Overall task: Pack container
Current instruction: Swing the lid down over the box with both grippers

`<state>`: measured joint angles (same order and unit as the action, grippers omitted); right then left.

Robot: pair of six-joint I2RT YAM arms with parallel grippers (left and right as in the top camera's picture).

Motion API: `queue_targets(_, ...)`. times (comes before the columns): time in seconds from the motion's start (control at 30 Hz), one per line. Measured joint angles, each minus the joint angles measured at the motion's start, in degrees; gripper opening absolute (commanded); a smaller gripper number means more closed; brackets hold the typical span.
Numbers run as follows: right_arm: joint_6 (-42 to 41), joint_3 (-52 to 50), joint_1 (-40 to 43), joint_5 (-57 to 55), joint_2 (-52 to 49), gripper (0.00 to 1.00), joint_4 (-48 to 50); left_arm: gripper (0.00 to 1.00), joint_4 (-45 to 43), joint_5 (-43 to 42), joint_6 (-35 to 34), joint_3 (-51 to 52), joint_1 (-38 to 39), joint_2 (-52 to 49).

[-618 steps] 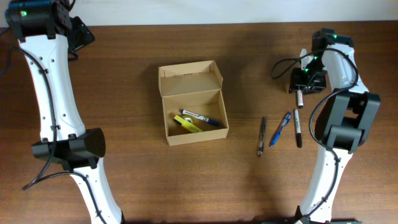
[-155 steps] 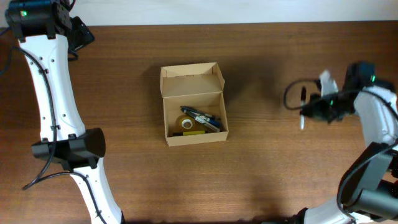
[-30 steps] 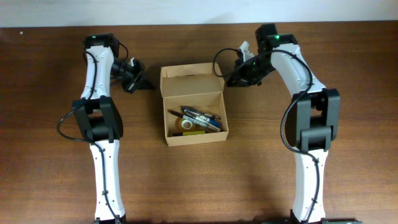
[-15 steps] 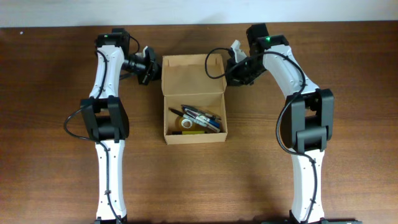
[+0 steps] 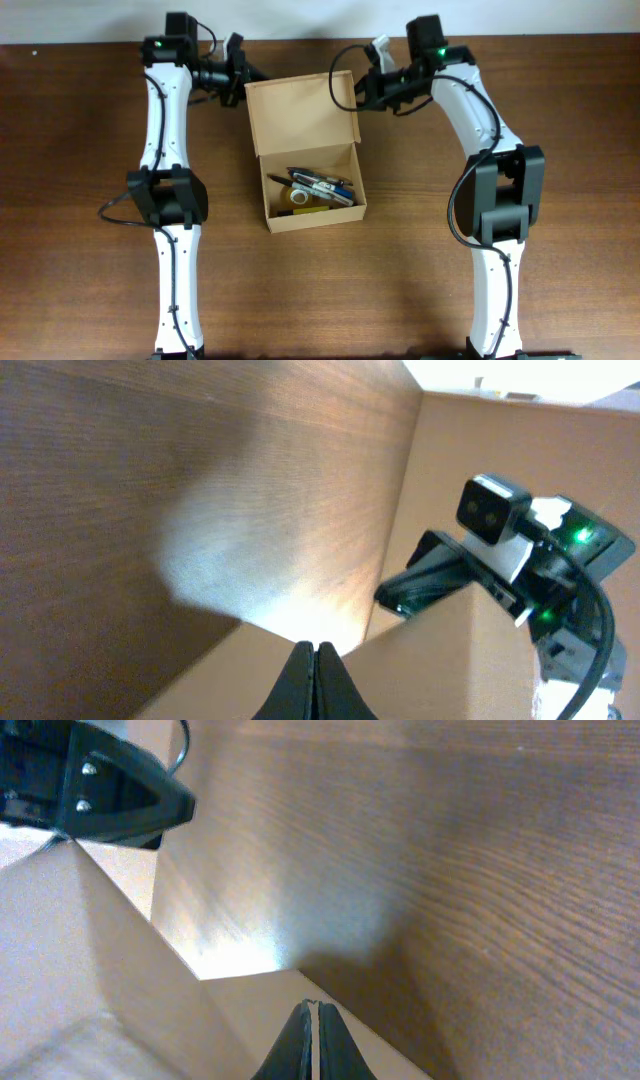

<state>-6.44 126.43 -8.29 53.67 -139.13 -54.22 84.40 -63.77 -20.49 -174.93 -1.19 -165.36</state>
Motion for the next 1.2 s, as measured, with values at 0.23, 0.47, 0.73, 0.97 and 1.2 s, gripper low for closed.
queue_targets(0.23,5.6,9.7,-1.3,-5.1,0.3,0.04,-13.2,0.02,11.0,2.6,2.4,-4.6,0.2,0.5)
queue_targets(0.47,11.4,19.1,-4.8,-14.6,2.5,0.04,-24.6,0.01,12.2,5.2,3.8,-4.5,2.0,2.9)
queue_targets(0.73,15.3,23.1,-10.0,-26.4,7.5,0.04,-33.3,0.03,12.2,12.8,3.8,-4.5,6.8,15.8)
queue_targets(0.97,17.9,23.3,-13.2,-33.4,7.8,0.04,-40.2,0.03,12.2,23.8,3.8,-4.5,11.3,23.7)
queue_targets(1.2,18.9,23.3,-14.4,-37.0,8.5,0.04,-42.3,0.03,12.2,29.7,3.8,-1.7,12.2,24.2)
